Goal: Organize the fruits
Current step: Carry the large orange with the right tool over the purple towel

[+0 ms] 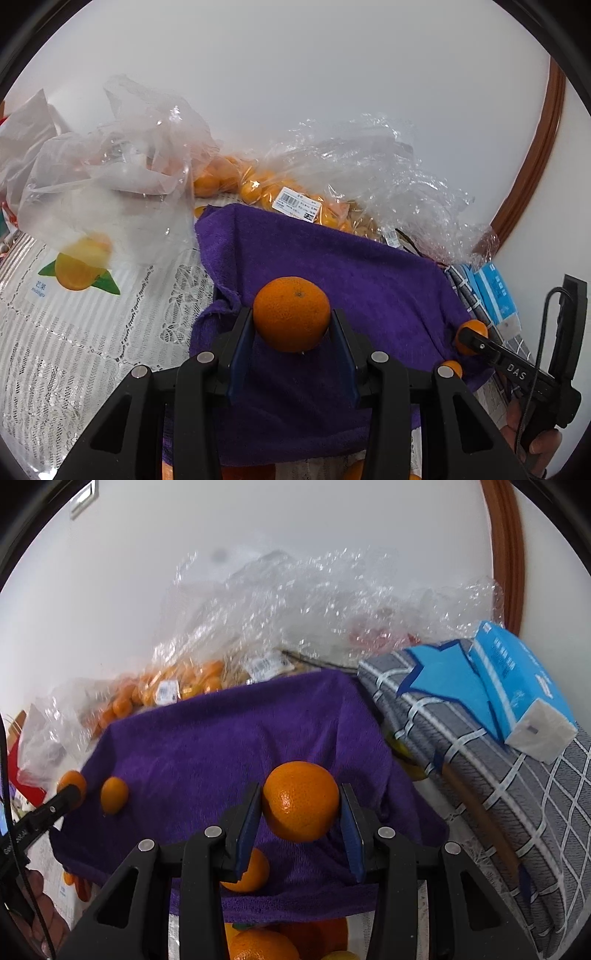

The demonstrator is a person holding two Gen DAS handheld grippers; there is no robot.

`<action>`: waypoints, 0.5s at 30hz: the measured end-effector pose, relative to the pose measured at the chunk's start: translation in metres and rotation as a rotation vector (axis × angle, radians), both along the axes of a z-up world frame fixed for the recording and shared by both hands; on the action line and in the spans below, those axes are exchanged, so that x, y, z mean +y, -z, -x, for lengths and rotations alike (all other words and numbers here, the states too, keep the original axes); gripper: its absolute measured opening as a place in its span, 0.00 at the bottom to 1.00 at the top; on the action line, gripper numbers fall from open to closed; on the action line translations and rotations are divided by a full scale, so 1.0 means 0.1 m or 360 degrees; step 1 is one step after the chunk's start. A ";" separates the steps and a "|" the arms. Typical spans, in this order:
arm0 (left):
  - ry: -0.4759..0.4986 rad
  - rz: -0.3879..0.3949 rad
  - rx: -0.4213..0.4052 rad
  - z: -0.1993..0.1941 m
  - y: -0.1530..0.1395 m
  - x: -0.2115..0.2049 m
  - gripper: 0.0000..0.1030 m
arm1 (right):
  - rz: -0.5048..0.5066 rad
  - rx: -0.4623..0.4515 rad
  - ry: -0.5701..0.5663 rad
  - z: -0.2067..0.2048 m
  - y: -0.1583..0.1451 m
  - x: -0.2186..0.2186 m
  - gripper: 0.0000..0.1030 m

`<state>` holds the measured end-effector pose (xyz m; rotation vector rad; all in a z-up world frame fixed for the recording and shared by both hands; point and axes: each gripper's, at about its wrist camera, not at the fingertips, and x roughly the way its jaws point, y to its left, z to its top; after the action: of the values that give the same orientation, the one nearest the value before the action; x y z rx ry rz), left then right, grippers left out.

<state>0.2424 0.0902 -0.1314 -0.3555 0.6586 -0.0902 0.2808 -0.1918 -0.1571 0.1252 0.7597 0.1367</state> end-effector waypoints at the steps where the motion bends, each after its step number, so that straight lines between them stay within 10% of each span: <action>1: 0.0008 -0.0001 -0.0001 0.00 0.00 -0.01 0.38 | 0.0000 0.0010 -0.0002 -0.01 0.02 0.01 0.40; 15: 0.0105 -0.0065 0.0036 -0.02 0.05 -0.17 0.38 | 0.0040 0.0074 -0.0015 -0.07 0.14 0.09 0.40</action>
<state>0.2444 0.0736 -0.1360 -0.2962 0.6940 -0.1354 0.2878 -0.1823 -0.1707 0.1012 0.8082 0.1334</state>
